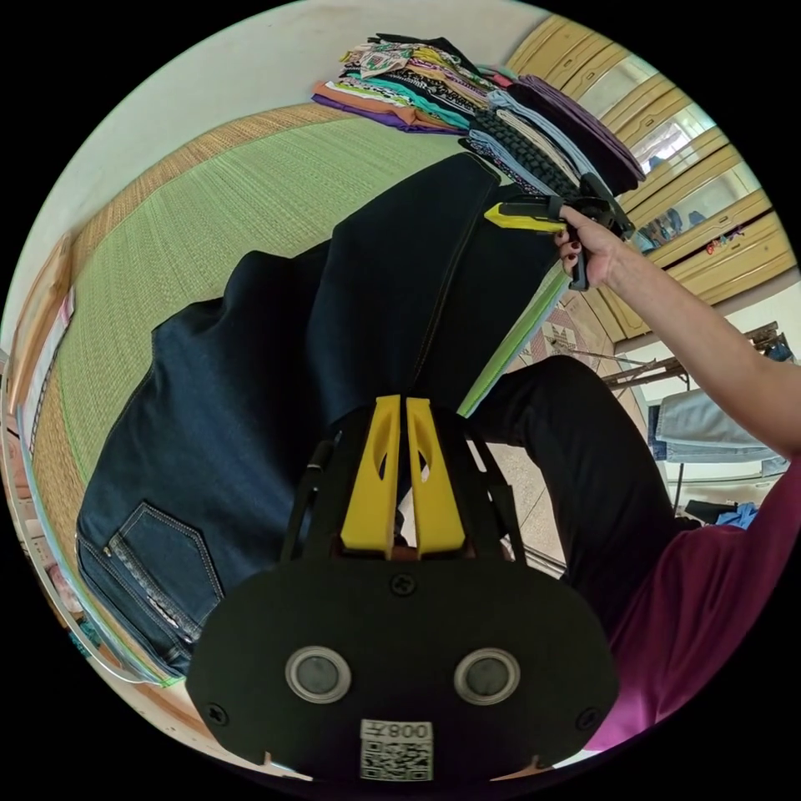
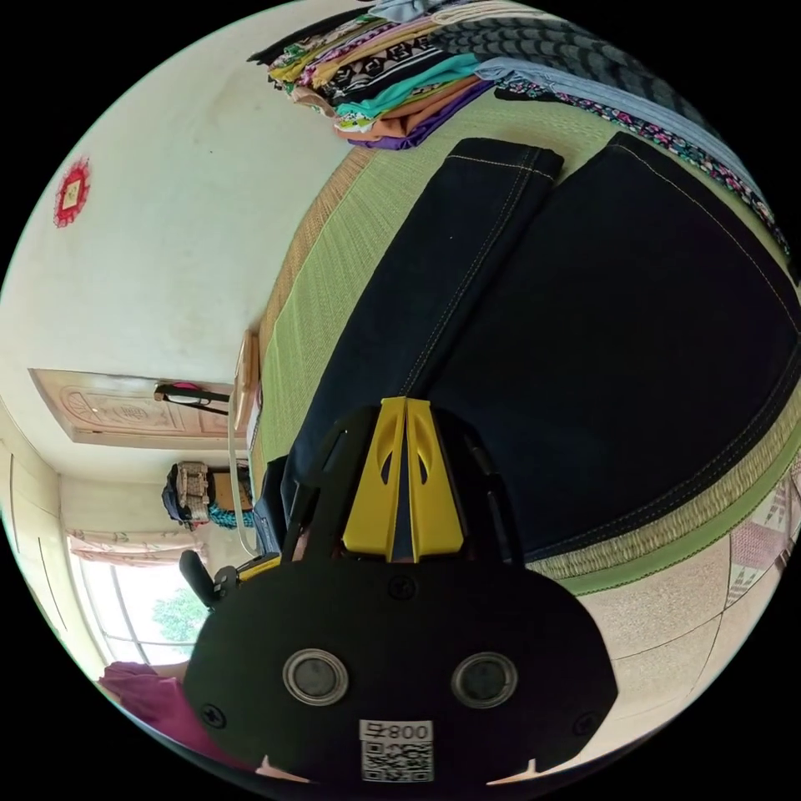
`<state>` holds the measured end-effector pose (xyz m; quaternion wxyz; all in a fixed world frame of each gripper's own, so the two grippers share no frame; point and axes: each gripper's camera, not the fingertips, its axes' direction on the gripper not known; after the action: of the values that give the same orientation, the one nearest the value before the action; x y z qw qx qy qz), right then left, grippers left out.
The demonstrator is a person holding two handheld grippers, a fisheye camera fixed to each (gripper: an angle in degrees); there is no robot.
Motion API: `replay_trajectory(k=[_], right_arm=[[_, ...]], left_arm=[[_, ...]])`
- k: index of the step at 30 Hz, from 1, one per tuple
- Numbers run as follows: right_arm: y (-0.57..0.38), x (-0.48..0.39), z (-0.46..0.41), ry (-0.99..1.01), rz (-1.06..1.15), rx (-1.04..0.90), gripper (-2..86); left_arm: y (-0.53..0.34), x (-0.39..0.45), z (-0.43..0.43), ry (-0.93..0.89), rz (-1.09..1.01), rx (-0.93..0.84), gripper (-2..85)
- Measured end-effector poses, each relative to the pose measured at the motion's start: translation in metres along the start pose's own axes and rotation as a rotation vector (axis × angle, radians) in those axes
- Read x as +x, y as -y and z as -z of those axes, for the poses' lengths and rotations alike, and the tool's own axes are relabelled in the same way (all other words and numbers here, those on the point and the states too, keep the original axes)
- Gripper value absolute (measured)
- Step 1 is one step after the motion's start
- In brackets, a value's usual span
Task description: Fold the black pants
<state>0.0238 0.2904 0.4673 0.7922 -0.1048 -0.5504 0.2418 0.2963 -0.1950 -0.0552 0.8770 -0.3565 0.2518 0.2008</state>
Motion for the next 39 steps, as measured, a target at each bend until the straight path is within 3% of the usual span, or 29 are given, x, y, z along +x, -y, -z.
replay_trajectory(k=[6,11,20,24,30,39], right_arm=[[0.011,0.009,-0.018,-0.01,-0.038,-0.041,6.4],[0.017,0.014,-0.03,-0.002,-0.065,-0.064,3.6],[-0.008,0.003,0.02,0.118,0.105,0.0,0.9],[-0.046,0.006,0.05,0.051,0.171,0.025,0.7],[-0.084,0.051,0.042,-0.004,0.07,0.017,0.6],[-0.106,0.061,0.037,-0.046,0.067,0.009,0.7]], left_arm=[[0.01,0.0,-0.009,-0.006,-0.007,0.016,1.0],[0.018,0.0,-0.017,-0.013,-0.014,0.029,1.1],[0.033,0.004,-0.03,-0.028,-0.062,0.045,1.1],[0.041,0.011,-0.047,-0.036,-0.111,0.018,1.2],[0.062,0.019,-0.094,-0.027,-0.147,-0.096,1.3],[0.089,0.021,-0.135,-0.032,-0.133,-0.129,1.4]])
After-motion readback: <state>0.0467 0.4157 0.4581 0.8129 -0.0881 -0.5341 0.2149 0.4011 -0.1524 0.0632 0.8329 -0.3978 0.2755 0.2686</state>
